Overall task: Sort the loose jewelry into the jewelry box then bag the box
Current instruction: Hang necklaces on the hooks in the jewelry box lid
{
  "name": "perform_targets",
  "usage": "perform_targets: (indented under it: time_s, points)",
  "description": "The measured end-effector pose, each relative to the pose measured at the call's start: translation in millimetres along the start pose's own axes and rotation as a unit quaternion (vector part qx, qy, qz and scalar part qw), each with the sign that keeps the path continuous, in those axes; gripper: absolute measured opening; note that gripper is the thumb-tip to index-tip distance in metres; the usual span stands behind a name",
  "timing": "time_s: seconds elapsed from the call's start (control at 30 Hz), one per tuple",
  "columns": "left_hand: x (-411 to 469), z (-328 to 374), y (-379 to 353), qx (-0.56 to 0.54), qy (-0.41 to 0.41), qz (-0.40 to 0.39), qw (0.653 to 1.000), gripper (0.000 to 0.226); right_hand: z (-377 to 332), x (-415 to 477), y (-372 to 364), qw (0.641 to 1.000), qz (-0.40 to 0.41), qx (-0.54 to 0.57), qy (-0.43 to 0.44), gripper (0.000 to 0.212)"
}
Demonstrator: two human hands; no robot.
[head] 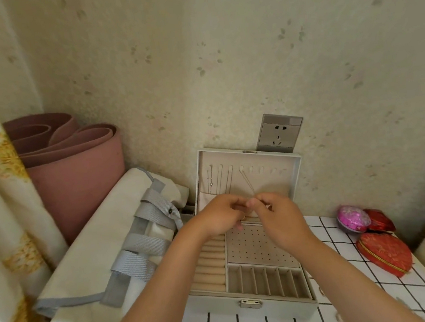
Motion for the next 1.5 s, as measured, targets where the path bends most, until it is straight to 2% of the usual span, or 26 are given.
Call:
perform_targets:
  time_s: [0.13,0.23,0.5,0.6,0.67,0.77,0.9,0.97,1.03,1.23,1.5]
  points:
    - [-1.1,5.6,-8.7,-0.022,0.006,-0.036,0.999,0.021,4.0,4.3,10.9,0.998,0.021,0.059,0.005,0.030]
    - [-2.6,9.5,-7.8,-0.019,0.007,-0.039,0.999,0.014,9.0,11.6,16.3,0.994,0.021,0.105,-0.011,0.024]
    - [-3.3,11.8,0.0,0.022,-0.005,-0.011,1.000,0.011,16.6,12.7,11.0,0.968,-0.045,0.228,-0.096,0.023]
    - [-1.8,12.8,-0.4,0.027,-0.018,0.007,0.999,0.011,19.0,7.4,2.7,0.959,-0.132,0.213,-0.132,0.032]
    - [0.2,12.7,0.1,0.048,-0.026,0.028,0.998,0.011,19.3,3.6,-4.4,0.964,-0.166,0.165,-0.127,0.027]
    - [0.3,13.0,1.7,0.074,-0.035,0.044,0.996,0.011,19.8,1.0,-13.9,0.973,-0.153,0.139,-0.098,0.012]
    - [-0.6,10.7,5.3,0.095,-0.050,0.041,0.993,0.013,25.0,5.4,-15.8,0.985,-0.101,0.124,-0.071,0.029]
    - [1.6,6.5,9.0,0.162,-0.070,0.082,0.981,0.018,24.2,8.6,-11.8,0.991,-0.078,0.098,-0.049,0.029]
    - [4.8,-0.6,11.4,0.257,-0.105,0.130,0.952,0.023,20.8,13.3,-4.7,0.993,-0.055,0.092,-0.045,0.026]
    - [3.9,-14.6,0.6,0.464,-0.157,0.169,0.856,0.031,-11.2,36.4,17.6,0.994,-0.031,0.099,-0.015,0.021]
    - [1.5,-17.9,2.8,0.478,-0.160,0.173,0.846,0.030,-24.3,64.4,11.3,0.999,-0.025,0.016,0.019,0.024]
Point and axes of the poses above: each hand's wrist, its own x-axis towards the middle knuckle, its own y-axis out of the back of the hand, z = x × y, the point moved 1 cm from there along x, towards the middle knuckle, and after that the axes turned 6 degrees about -y, right-handed, at the moved point
